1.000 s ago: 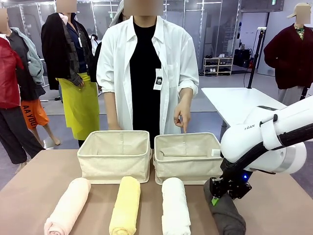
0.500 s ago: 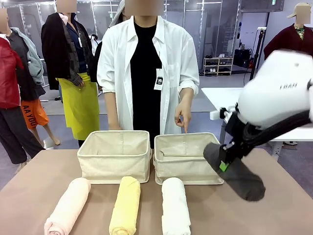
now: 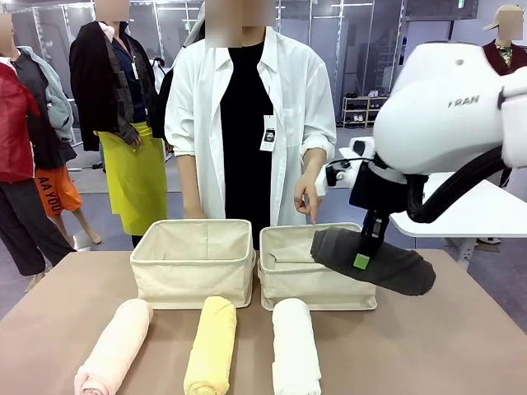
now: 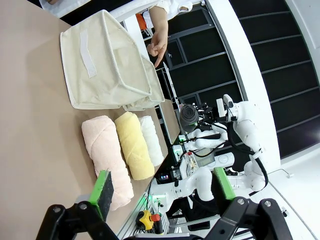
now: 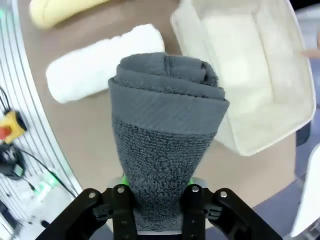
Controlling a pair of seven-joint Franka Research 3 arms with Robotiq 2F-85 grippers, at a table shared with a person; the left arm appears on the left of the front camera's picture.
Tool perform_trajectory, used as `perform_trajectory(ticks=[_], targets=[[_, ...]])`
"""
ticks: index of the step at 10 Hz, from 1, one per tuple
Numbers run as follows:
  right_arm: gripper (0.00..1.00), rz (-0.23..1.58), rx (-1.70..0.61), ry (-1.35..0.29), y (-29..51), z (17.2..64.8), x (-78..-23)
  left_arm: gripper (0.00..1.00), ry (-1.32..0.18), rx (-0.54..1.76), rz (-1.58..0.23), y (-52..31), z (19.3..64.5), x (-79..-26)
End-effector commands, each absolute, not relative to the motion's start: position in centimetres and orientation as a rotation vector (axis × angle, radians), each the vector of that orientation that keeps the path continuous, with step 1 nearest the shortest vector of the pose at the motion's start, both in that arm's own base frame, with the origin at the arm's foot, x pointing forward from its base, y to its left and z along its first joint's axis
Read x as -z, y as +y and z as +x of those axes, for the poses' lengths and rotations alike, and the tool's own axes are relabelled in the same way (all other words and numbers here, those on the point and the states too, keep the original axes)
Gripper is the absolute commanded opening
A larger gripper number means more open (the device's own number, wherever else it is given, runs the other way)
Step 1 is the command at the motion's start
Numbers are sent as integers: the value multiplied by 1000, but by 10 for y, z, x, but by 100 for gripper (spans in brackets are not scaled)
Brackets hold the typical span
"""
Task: Divide the towels into two baskets.
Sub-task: Pick up one hotel-folded towel and place it in the Fabric basket indicated by the person.
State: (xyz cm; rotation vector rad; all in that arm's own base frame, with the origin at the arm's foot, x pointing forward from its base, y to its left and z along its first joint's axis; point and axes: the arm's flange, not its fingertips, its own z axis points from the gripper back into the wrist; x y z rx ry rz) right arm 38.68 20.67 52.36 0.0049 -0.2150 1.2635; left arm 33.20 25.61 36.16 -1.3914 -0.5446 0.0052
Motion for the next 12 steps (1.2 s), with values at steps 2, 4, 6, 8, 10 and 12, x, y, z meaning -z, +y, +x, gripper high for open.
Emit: perform_trajectory(ticks=[2, 4, 6, 8, 10, 12], targets=[[28, -3, -1183, -358, 198, 373, -518, 100, -548, -6, -1391, 258, 331, -362], [28, -35, -1310, -223, 214, 385, -523, 100, -548, -6, -1391, 258, 331, -362], [28, -35, -1310, -223, 214, 385, -523, 100, -548, -6, -1391, 258, 331, -362], [37, -44, -1335, -244, 226, 404, -524, 100, -548, -6, -1391, 258, 331, -362], [37, -146, -1410, -203, 259, 455, -548, 100, -548, -6, -1391, 258, 331, -362], [37, -202, -1458, -140, 279, 497, -553, 100, -548, -6, -1391, 258, 331, -362]])
